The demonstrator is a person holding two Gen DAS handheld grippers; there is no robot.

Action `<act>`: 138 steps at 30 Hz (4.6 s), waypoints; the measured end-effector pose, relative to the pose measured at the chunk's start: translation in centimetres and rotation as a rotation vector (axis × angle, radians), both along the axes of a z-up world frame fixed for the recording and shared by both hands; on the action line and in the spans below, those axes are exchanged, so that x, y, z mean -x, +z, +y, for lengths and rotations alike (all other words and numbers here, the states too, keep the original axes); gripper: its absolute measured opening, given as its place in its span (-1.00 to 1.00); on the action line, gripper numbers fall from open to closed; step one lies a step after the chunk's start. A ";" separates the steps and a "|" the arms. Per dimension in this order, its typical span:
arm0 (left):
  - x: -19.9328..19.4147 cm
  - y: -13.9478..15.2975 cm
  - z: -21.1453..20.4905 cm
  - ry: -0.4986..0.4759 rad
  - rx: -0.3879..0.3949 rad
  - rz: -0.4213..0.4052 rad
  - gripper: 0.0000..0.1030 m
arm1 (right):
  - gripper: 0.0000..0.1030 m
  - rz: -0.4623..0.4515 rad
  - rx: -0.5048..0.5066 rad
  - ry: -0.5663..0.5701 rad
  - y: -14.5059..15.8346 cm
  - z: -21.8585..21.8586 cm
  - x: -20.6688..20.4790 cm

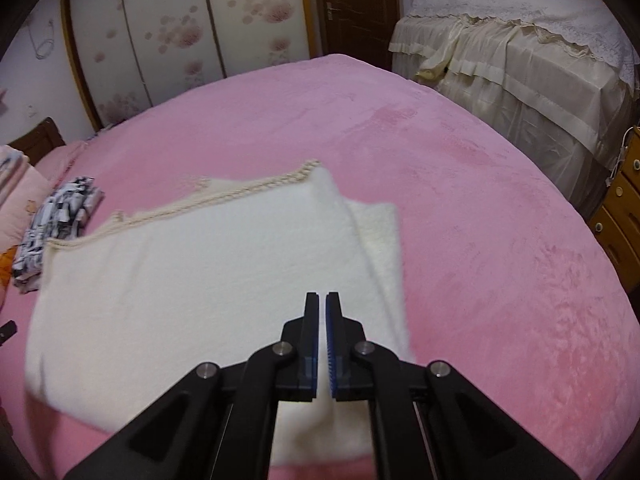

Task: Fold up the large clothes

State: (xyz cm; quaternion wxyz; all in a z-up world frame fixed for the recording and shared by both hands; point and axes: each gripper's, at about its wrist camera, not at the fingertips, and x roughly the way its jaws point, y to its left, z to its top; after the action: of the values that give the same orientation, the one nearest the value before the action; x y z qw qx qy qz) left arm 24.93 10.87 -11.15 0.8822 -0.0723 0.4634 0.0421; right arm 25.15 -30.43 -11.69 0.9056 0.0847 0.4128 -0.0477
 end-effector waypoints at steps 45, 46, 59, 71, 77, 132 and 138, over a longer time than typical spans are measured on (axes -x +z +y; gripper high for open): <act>7.6 -12.2 1.4 0.111 0.814 -0.046 0.57 | -0.33 -0.159 -0.090 0.220 0.0 14.7 11.0; 7.2 -12.7 1.5 0.115 0.822 -0.065 0.57 | -0.33 -0.159 -0.090 0.226 -0.2 14.9 10.7; -0.6 -13.5 0.4 0.184 0.779 -0.208 0.61 | -0.33 -0.141 -0.099 0.267 -2.7 16.2 6.5; -1.3 -8.7 -2.5 0.223 0.503 -0.239 -0.57 | -0.95 -0.080 -0.008 0.339 -4.1 18.4 1.0; 0.7 -6.1 -2.0 0.184 0.433 -0.290 -0.61 | -0.95 0.015 0.028 0.382 -6.2 20.4 -0.8; 2.2 2.7 -30.7 -0.605 0.255 -0.144 0.66 | -0.84 0.000 -0.187 0.095 -0.2 -7.9 8.2; -1.0 3.5 -26.0 -0.451 0.195 -0.108 0.66 | -0.02 -0.082 -0.154 0.152 3.2 -6.7 6.7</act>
State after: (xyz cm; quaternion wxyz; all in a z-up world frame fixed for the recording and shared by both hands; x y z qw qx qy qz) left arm 25.96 -15.15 -7.68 0.8817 -0.0540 0.4216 -0.2046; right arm 18.42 -37.12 -8.46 0.9136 0.1242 0.3830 0.0565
